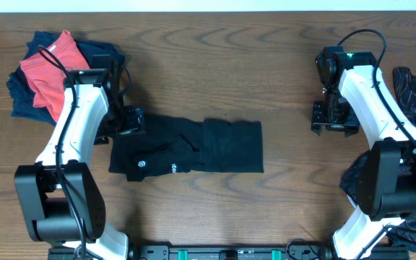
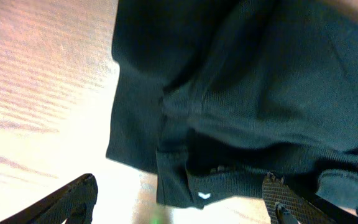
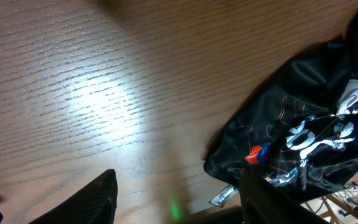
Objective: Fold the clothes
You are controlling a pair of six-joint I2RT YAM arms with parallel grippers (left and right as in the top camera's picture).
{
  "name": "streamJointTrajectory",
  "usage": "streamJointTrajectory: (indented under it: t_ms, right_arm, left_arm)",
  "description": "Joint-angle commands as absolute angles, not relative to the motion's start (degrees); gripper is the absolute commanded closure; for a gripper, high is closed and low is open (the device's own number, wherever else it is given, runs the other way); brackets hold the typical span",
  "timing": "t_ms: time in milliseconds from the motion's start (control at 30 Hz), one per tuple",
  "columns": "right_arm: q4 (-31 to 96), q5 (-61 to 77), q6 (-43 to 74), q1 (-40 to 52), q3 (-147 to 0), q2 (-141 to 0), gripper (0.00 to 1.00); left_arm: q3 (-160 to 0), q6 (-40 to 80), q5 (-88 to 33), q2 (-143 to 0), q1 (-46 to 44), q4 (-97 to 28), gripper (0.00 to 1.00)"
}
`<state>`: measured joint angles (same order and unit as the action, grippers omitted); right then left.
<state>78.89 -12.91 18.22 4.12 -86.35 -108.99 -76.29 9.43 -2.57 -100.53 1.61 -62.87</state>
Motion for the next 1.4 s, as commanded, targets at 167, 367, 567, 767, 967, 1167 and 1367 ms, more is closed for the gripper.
streamJointTrajectory:
  t_ms: [167,367,567,767,967,1167,1367]
  right_arm:
    - [79.11,-13.52,17.5,3.6,-86.19,-107.46,0.39]
    - [79.15,-13.52,17.17,3.6,-86.19,-107.46,0.39]
    - [79.31,-13.52,17.1,3.6,-86.19,-107.46,0.39]
    - [79.29,-13.52,17.1,3.57,-86.19,-107.46,0.39]
    - [79.31,-13.52,17.1,3.57,-86.19,-107.46,0.39]
    - [79.29,-13.52,17.1,3.57,-86.19,-107.46,0.39]
    - [79.26,-13.52,17.1,3.6,-86.19,-107.46,0.39]
  left_arm:
    - [-70.04,10.2,-1.63,-104.51,1.69,-54.89,0.09]
    - [-65.49,10.22,-0.45,-107.53,1.76,-47.46,0.09]
    - [-62.19,10.22,-0.45,-110.45,1.8,-43.4,0.11]
    - [-61.3,10.22,-0.84,-111.22,1.8,-43.44,0.68]
    - [-62.92,10.24,-0.8,-110.32,1.96,-46.28,0.94]
    - [-66.22,10.68,-0.8,-106.63,1.96,-51.42,0.94]
    - [-66.57,10.66,-0.8,-103.37,1.96,-52.66,0.94]
